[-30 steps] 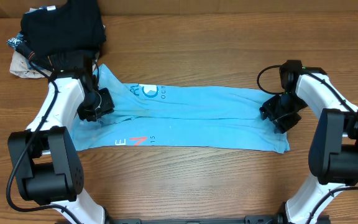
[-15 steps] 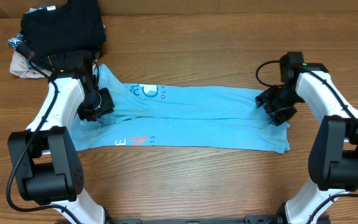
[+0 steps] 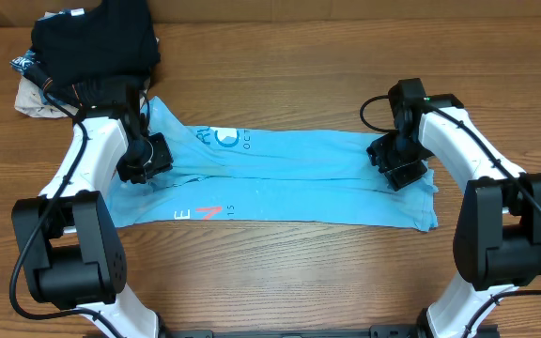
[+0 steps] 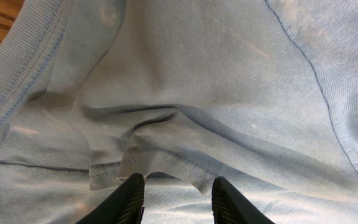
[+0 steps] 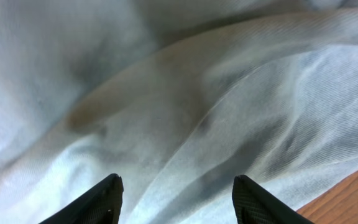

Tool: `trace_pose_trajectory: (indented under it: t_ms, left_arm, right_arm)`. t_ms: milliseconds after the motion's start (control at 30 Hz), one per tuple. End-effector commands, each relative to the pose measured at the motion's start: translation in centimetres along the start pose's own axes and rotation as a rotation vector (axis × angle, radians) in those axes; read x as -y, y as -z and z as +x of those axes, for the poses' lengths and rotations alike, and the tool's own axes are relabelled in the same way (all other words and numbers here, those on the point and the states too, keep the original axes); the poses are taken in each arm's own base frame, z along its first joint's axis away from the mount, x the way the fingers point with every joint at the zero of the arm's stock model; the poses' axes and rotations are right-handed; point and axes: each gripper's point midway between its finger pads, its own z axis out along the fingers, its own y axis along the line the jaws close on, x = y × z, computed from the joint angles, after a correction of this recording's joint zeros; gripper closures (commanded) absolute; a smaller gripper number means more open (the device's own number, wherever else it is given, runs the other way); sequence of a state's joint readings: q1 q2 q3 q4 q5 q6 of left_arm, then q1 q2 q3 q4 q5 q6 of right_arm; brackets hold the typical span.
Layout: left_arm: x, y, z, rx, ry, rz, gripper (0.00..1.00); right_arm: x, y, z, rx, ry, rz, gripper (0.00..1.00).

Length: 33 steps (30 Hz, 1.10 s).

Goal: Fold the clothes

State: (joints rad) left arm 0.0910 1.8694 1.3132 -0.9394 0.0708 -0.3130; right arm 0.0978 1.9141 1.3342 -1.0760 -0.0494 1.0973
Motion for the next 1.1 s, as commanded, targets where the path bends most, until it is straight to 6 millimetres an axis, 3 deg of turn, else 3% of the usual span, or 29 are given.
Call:
trace_pose_trajectory:
  t_ms: [0, 200, 433, 1067]
  left_arm:
    - [0.3, 0.0, 0.3, -0.003, -0.021, 0.008, 0.61]
    - [0.3, 0.0, 0.4, -0.003, -0.021, 0.008, 0.60]
    - [0.3, 0.0, 0.5, -0.009, -0.021, 0.006, 0.60]
    - [0.3, 0.0, 0.4, -0.007, -0.021, 0.007, 0.60]
  right_arm:
    - [-0.3, 1.0, -0.9, 0.050, -0.041, -0.018, 0.40]
    - [-0.5, -0.4, -1.2, 0.052, -0.042, 0.001, 0.40]
    - [-1.0, -0.5, -1.4, 0.059, -0.041, -0.014, 0.40]
    - [-0.1, -2.8, -1.2, 0.057, -0.063, -0.011, 0.44]
